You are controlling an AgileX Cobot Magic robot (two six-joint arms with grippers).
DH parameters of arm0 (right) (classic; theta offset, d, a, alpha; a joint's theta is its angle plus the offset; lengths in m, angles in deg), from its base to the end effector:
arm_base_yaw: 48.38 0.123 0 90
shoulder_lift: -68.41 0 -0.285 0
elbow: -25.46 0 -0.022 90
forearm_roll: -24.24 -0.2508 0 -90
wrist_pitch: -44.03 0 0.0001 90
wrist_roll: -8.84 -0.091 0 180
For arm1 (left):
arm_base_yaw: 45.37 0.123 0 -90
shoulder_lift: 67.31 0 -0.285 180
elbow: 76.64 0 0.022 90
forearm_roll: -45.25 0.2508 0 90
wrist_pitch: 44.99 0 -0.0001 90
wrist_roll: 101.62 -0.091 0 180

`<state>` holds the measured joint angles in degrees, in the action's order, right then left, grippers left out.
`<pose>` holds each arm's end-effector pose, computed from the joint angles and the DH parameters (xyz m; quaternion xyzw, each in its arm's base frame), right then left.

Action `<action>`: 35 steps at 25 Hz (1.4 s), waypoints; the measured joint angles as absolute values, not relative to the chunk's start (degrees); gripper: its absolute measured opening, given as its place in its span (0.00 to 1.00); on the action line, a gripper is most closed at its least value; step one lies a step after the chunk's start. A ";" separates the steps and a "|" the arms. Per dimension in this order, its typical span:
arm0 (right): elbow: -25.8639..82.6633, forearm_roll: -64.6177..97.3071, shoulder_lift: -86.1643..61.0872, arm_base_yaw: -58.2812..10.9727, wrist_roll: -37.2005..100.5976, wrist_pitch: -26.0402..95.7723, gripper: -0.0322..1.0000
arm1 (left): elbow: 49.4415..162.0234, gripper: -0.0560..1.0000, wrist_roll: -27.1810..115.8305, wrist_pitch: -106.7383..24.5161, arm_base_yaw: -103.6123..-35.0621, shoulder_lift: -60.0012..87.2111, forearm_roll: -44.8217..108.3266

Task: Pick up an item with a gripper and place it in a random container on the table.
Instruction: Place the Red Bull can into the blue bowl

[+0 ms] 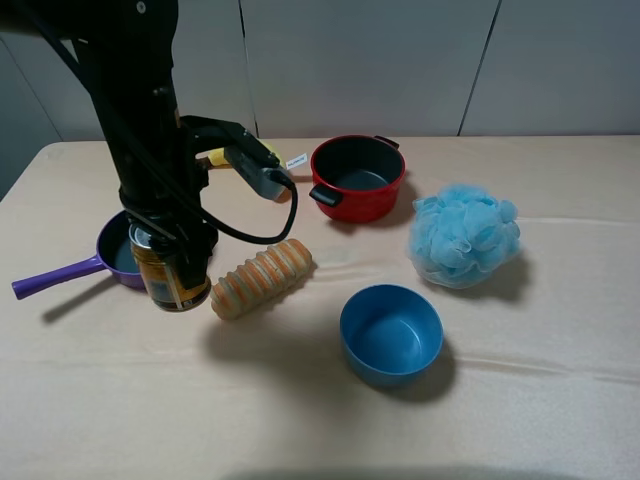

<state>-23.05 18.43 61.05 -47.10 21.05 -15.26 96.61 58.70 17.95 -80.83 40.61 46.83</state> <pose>-0.0055 0.0078 0.2800 -0.1005 0.8370 -0.0006 0.5378 0.2689 -0.1887 0.2186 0.4680 0.8834 0.0094 0.0224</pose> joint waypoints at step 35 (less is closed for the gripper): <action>-23.05 18.43 61.05 -47.10 21.05 -15.26 0.70 | 119.52 0.70 63.18 18.93 -104.42 51.47 44.07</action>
